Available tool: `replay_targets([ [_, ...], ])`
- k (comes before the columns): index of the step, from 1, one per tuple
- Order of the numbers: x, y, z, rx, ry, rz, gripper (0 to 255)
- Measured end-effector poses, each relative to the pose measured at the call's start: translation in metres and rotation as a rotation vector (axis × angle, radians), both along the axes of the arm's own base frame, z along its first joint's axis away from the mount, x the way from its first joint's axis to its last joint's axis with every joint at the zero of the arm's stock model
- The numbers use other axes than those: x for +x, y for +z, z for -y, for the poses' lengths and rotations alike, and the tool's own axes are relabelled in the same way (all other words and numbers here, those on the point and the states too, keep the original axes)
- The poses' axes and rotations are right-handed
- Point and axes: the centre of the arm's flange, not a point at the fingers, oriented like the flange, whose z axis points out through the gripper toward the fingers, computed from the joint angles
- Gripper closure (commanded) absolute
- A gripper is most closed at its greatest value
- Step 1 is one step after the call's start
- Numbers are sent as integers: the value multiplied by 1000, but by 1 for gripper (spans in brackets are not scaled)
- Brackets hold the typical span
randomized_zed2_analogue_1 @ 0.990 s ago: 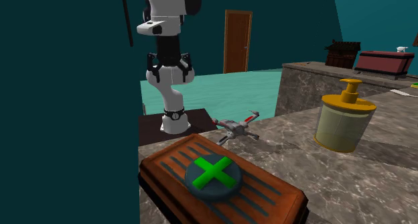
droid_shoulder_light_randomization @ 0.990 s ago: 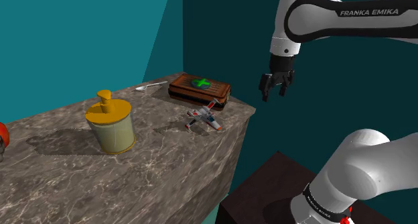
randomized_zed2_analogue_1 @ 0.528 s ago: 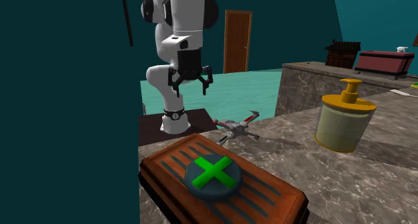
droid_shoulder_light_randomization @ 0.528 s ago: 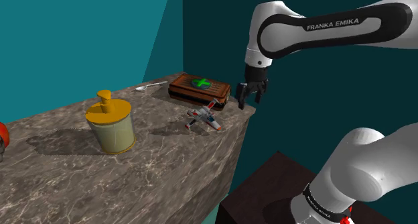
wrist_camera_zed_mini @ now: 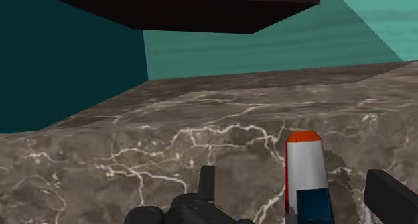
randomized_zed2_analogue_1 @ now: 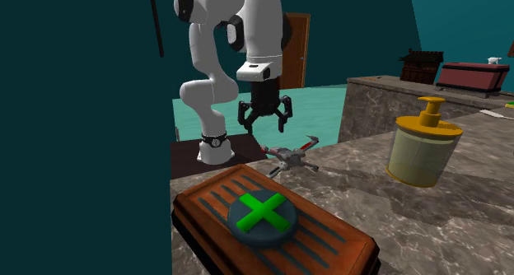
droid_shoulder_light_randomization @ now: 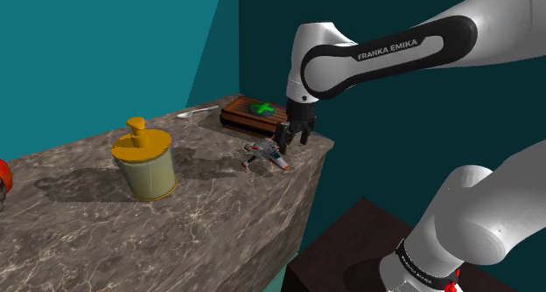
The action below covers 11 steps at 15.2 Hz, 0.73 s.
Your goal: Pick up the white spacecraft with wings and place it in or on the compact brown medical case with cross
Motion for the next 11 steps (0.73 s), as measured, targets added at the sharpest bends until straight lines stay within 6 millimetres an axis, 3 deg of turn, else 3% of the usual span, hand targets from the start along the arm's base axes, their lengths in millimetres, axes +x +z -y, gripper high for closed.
replay_targets([
  [3,16,-11,-25,10,35,19,0],
  [11,17,-52,-31,12,42,23,0],
])
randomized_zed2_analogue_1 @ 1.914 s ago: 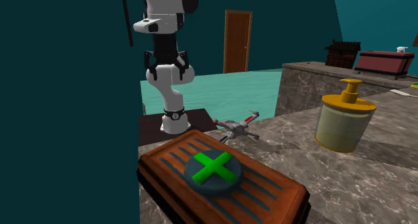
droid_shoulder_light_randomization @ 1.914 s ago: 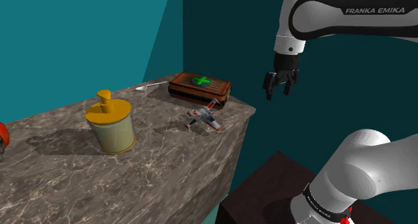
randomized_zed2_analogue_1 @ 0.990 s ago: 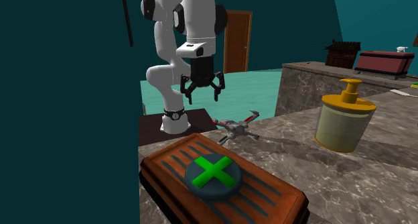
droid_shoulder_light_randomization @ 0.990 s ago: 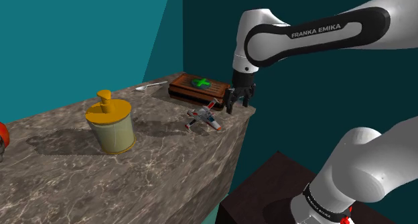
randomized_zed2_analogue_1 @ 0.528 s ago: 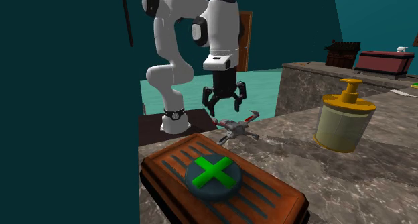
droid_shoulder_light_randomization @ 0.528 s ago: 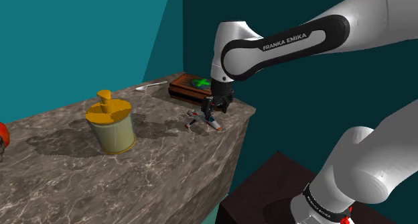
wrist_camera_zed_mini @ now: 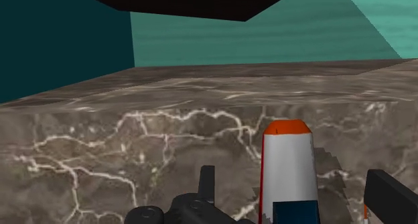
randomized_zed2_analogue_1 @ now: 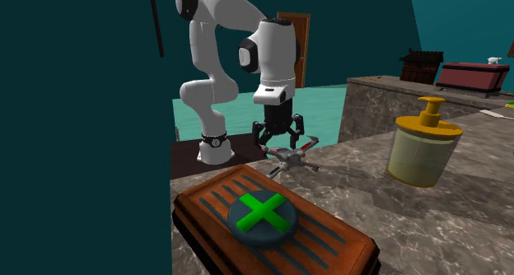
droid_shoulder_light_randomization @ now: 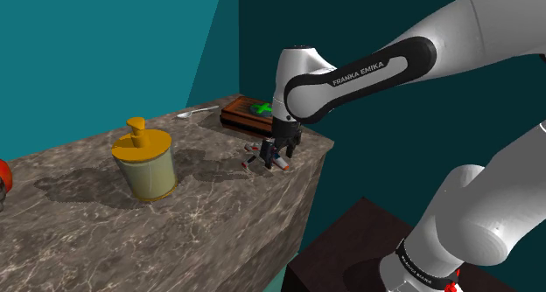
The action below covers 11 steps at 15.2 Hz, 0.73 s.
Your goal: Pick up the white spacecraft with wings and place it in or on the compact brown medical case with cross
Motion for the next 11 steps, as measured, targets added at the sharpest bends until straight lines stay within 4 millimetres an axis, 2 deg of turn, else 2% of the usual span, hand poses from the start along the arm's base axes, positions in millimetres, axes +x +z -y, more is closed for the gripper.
replay_targets([
  [6,0,-2,0,0,0,1,0],
  [7,0,-2,0,0,0,1,255],
  [11,0,-2,0,0,0,1,255],
])
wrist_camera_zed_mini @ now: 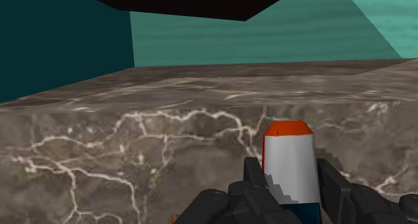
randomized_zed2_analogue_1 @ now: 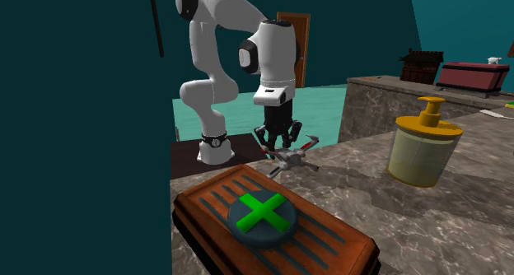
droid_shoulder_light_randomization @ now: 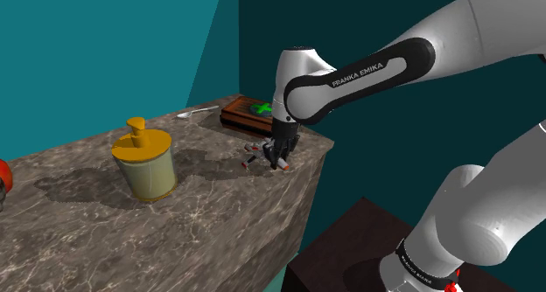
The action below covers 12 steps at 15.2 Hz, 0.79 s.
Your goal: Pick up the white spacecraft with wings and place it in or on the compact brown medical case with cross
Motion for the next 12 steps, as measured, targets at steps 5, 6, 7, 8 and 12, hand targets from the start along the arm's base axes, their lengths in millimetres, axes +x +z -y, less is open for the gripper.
replay_targets([
  [5,0,0,0,0,0,0,255],
  [6,0,0,0,0,0,0,255],
  [7,0,3,0,0,0,0,255],
  [8,0,5,0,0,0,0,255],
  [12,0,27,0,0,0,0,255],
])
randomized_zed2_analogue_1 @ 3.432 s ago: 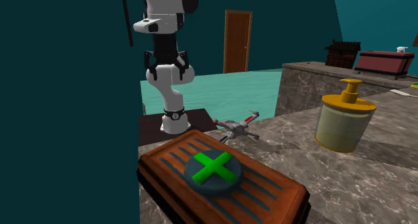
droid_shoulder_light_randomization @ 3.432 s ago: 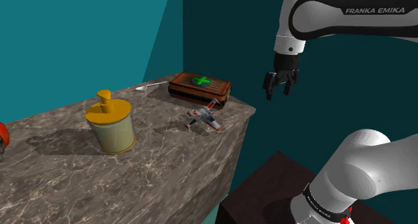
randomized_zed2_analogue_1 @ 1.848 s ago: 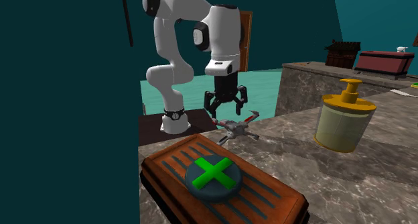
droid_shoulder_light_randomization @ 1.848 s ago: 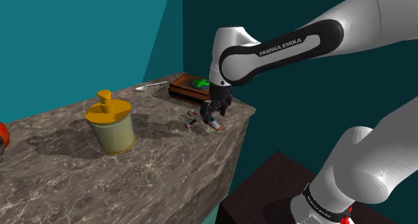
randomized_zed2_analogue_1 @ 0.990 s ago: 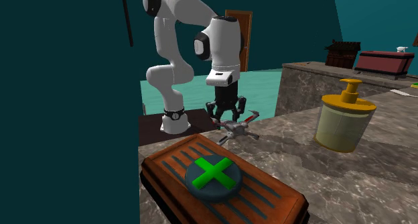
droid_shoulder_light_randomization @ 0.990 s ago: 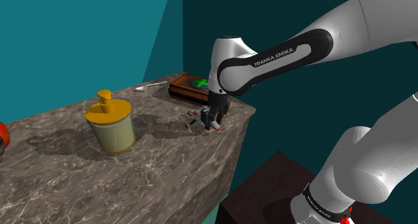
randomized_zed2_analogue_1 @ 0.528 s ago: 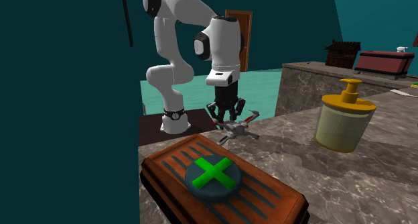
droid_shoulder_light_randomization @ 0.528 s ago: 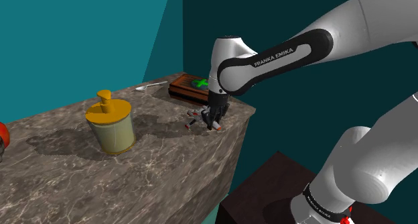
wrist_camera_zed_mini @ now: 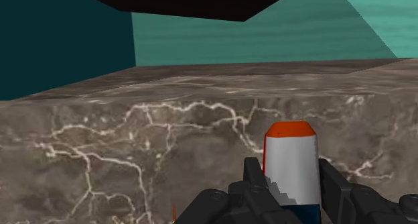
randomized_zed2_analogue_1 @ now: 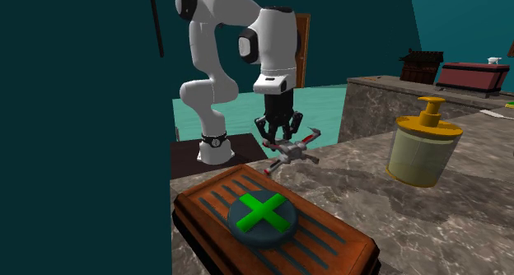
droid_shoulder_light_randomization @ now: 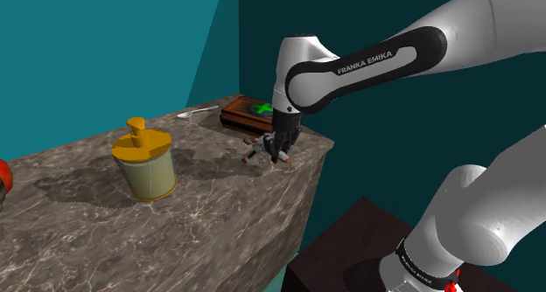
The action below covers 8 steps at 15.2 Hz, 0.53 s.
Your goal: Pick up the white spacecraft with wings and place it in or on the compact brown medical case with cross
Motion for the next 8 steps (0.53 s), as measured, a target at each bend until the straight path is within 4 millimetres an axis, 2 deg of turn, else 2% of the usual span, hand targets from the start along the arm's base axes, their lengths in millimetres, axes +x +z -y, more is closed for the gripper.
replay_targets([
  [8,0,41,1,0,0,0,255],
])
